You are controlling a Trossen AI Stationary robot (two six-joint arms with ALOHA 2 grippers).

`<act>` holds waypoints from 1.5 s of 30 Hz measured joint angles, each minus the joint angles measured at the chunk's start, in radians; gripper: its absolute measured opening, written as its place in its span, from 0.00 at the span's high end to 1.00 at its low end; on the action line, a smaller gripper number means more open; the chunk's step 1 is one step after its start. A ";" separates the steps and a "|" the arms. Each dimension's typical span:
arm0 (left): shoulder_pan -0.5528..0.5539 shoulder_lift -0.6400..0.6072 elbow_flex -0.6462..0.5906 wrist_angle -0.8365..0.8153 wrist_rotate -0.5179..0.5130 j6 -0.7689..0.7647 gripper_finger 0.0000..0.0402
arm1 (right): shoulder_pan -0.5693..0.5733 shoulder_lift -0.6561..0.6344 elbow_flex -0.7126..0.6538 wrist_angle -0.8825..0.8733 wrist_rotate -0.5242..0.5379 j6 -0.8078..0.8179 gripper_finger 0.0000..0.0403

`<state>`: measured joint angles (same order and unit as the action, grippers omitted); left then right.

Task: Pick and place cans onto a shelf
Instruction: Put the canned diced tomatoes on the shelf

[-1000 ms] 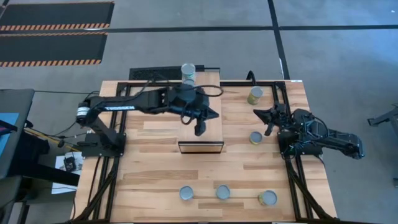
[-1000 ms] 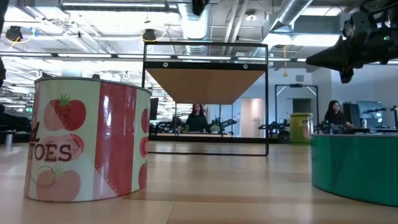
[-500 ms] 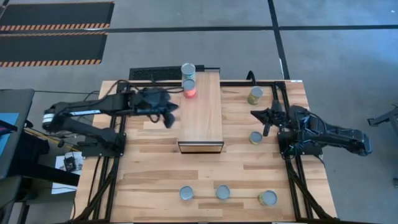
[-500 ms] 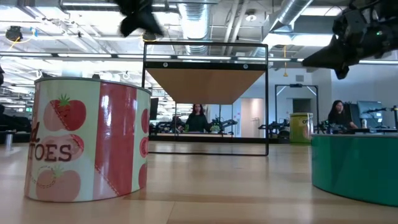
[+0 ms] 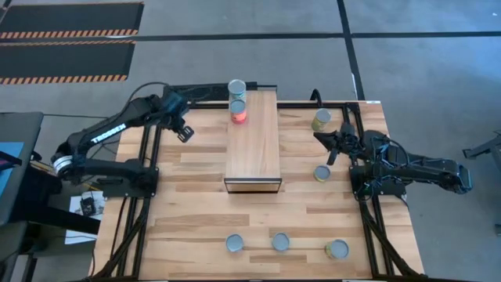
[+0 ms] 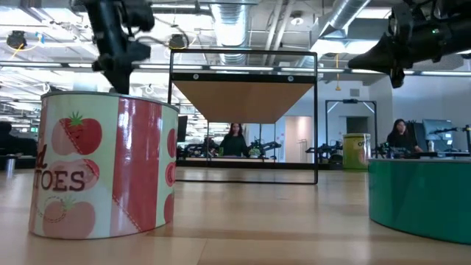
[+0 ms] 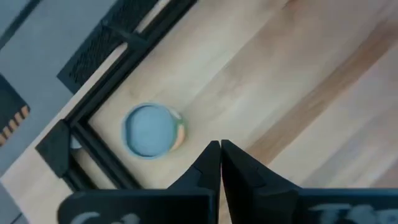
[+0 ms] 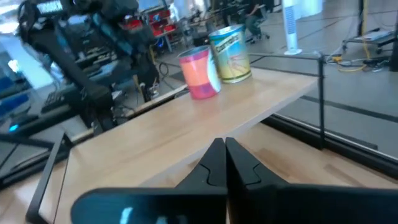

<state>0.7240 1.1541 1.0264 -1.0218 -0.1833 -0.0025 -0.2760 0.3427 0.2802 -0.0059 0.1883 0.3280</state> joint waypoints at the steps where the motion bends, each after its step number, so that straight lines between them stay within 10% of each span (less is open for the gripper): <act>1: 0.027 0.019 0.000 0.004 0.015 0.038 0.98 | 0.000 -0.001 0.000 0.000 0.004 0.009 0.99; 11: 0.157 0.164 -0.036 0.071 0.132 0.188 0.76 | 0.000 0.000 0.000 0.000 0.023 0.022 0.99; 22: 0.067 -0.175 -0.321 0.292 0.231 0.127 0.87 | 0.041 0.049 0.156 -0.287 0.019 0.027 0.99; 30: -0.075 -0.389 -0.393 0.546 0.234 0.013 0.99 | 0.268 0.203 0.332 -0.635 -0.009 0.166 0.99; 45: -0.280 -0.469 -0.456 0.759 0.249 -0.058 1.00 | 0.771 0.567 0.351 -0.623 -0.004 0.618 0.99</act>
<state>0.4445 0.6855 0.5701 -0.2629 0.0652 -0.0608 0.4947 0.9094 0.6308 -0.6293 0.1841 0.9456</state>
